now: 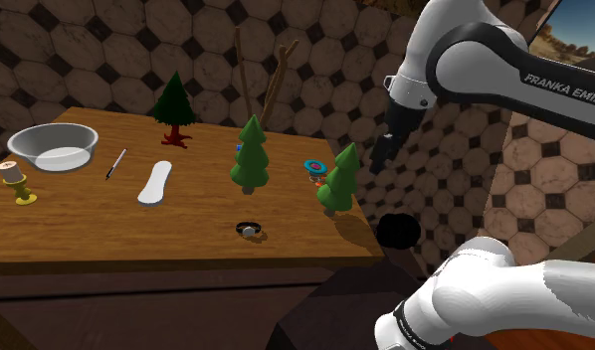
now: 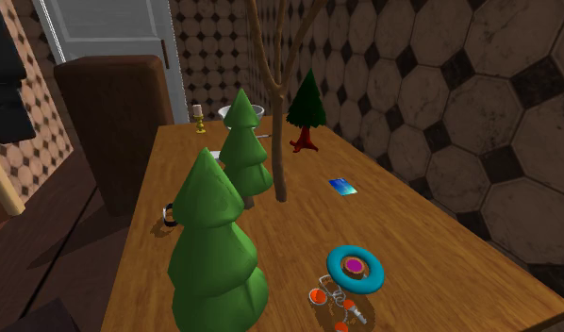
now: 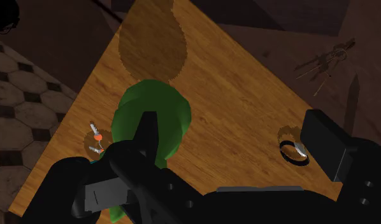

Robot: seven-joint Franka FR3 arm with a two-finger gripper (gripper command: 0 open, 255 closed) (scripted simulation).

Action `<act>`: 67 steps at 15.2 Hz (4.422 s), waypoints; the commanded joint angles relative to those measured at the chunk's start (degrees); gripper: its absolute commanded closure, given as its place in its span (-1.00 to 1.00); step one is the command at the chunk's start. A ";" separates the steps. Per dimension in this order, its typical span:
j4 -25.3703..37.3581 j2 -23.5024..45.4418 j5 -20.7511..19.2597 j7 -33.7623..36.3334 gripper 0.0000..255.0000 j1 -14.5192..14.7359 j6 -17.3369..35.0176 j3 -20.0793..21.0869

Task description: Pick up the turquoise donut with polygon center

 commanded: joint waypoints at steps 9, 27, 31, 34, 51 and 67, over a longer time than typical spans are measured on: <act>-13.86 -7.29 -2.96 -20.34 -1.00 -0.29 18.86 -18.89; -3.29 4.87 10.95 -77.50 -1.00 44.20 47.76 -88.35; 6.23 -3.70 10.38 -84.61 -1.00 59.72 46.63 -102.41; 14.66 -11.73 9.31 -88.81 -1.00 68.45 44.02 -108.57; 44.77 -35.24 7.16 -100.85 -1.00 89.64 31.19 -116.84; 42.87 -32.33 8.69 -99.33 1.00 88.47 30.95 -115.22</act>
